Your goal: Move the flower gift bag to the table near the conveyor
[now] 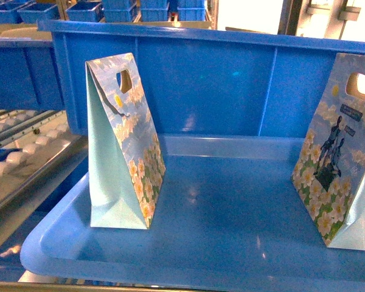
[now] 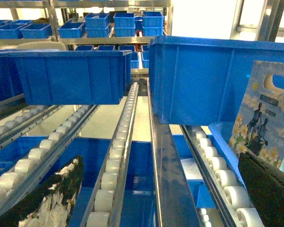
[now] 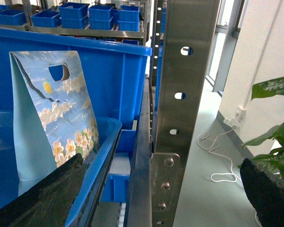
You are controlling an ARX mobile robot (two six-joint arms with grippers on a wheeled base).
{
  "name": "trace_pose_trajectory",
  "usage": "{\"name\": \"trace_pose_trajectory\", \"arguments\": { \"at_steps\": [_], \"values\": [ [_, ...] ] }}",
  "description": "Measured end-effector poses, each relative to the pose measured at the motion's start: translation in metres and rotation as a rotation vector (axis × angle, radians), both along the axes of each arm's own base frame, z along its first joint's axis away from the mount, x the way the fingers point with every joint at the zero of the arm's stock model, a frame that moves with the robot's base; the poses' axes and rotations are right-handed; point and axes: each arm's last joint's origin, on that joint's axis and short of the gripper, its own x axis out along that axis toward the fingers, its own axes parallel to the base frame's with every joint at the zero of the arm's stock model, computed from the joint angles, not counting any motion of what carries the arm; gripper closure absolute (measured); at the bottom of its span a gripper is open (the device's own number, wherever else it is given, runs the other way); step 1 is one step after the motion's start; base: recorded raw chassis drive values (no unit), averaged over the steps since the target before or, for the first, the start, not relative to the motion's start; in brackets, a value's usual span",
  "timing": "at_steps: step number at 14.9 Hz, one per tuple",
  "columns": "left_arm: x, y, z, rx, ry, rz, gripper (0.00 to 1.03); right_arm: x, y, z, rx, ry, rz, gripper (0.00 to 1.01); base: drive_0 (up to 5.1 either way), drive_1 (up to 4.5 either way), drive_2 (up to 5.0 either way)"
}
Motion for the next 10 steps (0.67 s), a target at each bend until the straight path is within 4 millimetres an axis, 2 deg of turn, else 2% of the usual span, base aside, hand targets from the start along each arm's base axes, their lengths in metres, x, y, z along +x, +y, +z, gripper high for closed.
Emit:
{"name": "trace_pose_trajectory", "arguments": {
  "at_steps": [10],
  "values": [
    [0.0000,0.0000,0.0000,0.000,0.000,0.000,0.05,0.0000,0.0000,0.0000,0.000,0.000,0.000,0.03,0.0,0.00,0.0]
  ]
}}
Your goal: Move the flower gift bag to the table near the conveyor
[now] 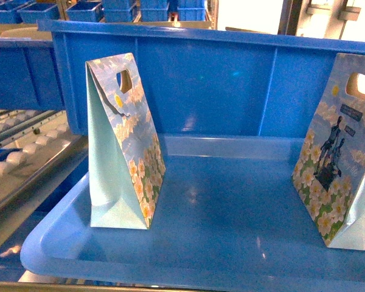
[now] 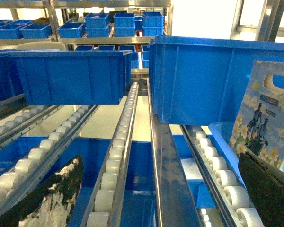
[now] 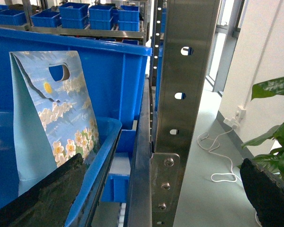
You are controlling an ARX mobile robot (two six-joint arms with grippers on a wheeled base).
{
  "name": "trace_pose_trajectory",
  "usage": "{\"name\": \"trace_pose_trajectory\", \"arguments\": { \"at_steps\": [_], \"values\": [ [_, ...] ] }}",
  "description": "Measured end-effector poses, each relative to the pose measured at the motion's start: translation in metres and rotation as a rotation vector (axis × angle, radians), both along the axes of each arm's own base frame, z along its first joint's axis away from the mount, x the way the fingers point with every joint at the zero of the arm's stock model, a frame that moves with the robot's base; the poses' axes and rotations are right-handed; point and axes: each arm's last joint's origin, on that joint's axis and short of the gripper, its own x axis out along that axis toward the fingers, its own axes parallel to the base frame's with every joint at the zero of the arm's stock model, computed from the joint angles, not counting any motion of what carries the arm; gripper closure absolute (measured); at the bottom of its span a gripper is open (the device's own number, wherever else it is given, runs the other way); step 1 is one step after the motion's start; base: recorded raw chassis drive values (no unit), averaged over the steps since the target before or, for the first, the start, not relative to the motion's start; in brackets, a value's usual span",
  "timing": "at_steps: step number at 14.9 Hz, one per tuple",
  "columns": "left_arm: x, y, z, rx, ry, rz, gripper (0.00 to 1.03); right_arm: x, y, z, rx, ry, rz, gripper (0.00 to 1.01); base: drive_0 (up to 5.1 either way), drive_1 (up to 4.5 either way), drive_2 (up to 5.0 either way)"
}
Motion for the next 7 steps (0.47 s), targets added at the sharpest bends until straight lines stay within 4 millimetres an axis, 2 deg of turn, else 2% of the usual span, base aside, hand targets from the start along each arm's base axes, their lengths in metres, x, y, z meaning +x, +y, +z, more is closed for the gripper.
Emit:
{"name": "trace_pose_trajectory", "arguments": {
  "at_steps": [7],
  "values": [
    [0.0027,-0.0045,0.0037,-0.002,-0.028,-0.028,0.05,0.0013,0.0081,0.0036,0.007,-0.033,0.042,0.03,0.0,0.00,0.0]
  ]
}}
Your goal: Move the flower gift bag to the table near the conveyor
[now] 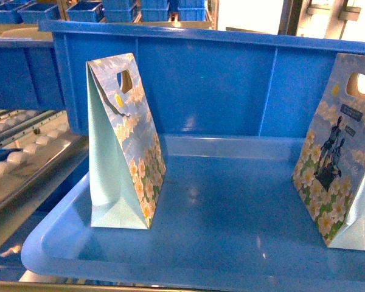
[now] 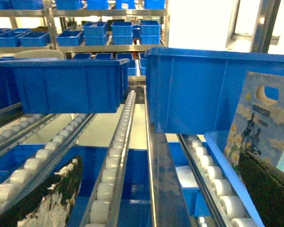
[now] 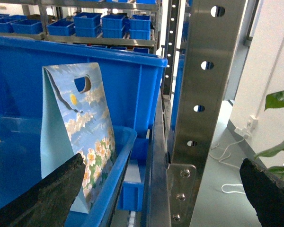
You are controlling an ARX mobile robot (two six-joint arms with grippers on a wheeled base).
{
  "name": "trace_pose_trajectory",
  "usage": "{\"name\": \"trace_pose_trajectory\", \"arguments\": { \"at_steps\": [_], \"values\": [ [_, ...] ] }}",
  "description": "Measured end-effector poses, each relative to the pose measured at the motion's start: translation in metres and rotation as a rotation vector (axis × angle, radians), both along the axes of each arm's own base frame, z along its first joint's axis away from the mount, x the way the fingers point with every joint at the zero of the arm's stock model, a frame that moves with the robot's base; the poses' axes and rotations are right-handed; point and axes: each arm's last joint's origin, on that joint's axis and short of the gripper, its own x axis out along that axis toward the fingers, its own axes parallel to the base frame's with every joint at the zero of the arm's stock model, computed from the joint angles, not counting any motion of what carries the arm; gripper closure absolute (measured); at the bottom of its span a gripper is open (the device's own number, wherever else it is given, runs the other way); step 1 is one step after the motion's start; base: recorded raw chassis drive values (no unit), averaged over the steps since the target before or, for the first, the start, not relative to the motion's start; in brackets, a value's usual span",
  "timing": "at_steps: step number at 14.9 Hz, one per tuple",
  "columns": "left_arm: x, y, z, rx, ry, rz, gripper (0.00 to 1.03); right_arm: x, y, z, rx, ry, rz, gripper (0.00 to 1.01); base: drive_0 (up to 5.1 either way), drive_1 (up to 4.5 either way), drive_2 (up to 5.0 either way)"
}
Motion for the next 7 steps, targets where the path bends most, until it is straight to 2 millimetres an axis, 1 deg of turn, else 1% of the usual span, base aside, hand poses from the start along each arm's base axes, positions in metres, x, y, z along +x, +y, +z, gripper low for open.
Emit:
{"name": "trace_pose_trajectory", "arguments": {
  "at_steps": [2,3,4,5,7],
  "values": [
    [0.009,-0.010,0.001,0.001,0.022,-0.043,0.05,0.006,0.000,0.002,0.004,0.000,-0.014,0.03,0.0,0.00,0.0],
    [0.013,-0.014,0.007,0.000,0.020,-0.056,0.05,0.009,0.002,0.004,0.006,0.008,-0.004,0.03,0.0,0.00,0.0],
    [0.019,-0.017,0.019,-0.005,0.004,-0.070,0.05,0.013,0.005,0.013,0.008,0.003,0.010,0.03,0.0,0.00,0.0],
    [0.028,-0.022,0.035,-0.018,-0.018,-0.085,0.05,0.019,0.010,0.029,0.008,-0.006,0.039,0.03,0.0,0.00,0.0],
    [0.043,-0.027,0.054,-0.029,-0.003,-0.094,0.05,0.027,0.015,0.046,0.006,0.004,0.053,0.03,0.0,0.00,0.0]
  ]
}}
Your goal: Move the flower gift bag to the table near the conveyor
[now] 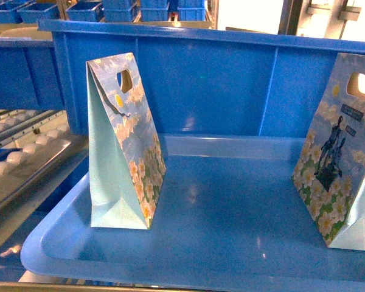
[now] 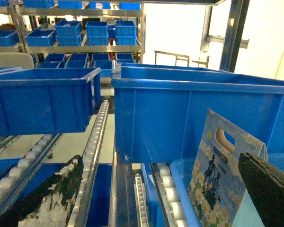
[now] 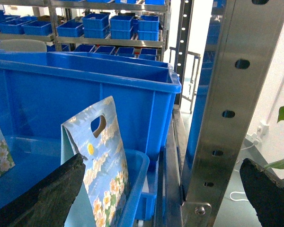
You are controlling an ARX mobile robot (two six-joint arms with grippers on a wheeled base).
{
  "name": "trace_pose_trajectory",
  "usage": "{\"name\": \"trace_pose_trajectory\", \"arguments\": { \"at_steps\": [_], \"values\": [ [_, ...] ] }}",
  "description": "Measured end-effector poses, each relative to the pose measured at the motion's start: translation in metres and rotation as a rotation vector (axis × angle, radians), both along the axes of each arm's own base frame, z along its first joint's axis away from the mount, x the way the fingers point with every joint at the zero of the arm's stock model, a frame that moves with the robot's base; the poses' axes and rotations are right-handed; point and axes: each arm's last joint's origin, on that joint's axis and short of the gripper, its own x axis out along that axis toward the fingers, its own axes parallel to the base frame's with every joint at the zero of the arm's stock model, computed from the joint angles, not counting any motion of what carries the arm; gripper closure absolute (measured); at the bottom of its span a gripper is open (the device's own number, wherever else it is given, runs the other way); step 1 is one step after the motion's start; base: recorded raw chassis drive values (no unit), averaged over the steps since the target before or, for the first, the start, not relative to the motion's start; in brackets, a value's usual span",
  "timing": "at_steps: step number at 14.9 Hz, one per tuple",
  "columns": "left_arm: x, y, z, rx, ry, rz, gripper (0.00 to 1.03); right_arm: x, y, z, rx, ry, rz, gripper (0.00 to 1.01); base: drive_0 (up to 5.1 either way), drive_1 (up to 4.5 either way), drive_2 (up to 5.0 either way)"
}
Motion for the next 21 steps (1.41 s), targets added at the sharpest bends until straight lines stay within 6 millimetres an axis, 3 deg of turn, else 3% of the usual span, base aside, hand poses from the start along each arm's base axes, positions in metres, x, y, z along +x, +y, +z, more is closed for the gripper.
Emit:
{"name": "trace_pose_trajectory", "arguments": {
  "at_steps": [3,5,8,13,21],
  "values": [
    [0.025,-0.001,0.035,-0.017,0.075,-0.024,0.05,0.009,0.017,0.038,-0.007,-0.011,0.050,0.03,0.0,0.00,0.0],
    [0.038,-0.006,0.054,-0.027,0.173,-0.084,0.05,0.019,0.030,0.047,-0.039,0.088,0.080,0.03,0.0,0.00,0.0],
    [0.035,-0.017,0.055,0.001,0.227,-0.140,0.05,0.029,0.041,0.043,-0.068,0.202,0.047,0.03,0.0,0.00,0.0],
    [0.035,-0.016,0.055,0.001,0.224,-0.130,0.05,0.034,0.043,0.048,-0.040,0.180,0.044,0.03,0.0,0.00,0.0],
    [0.035,-0.016,0.055,0.001,0.224,-0.131,0.05,0.082,0.042,0.033,-0.051,0.312,0.056,0.03,0.0,0.00,0.0]
  ]
}}
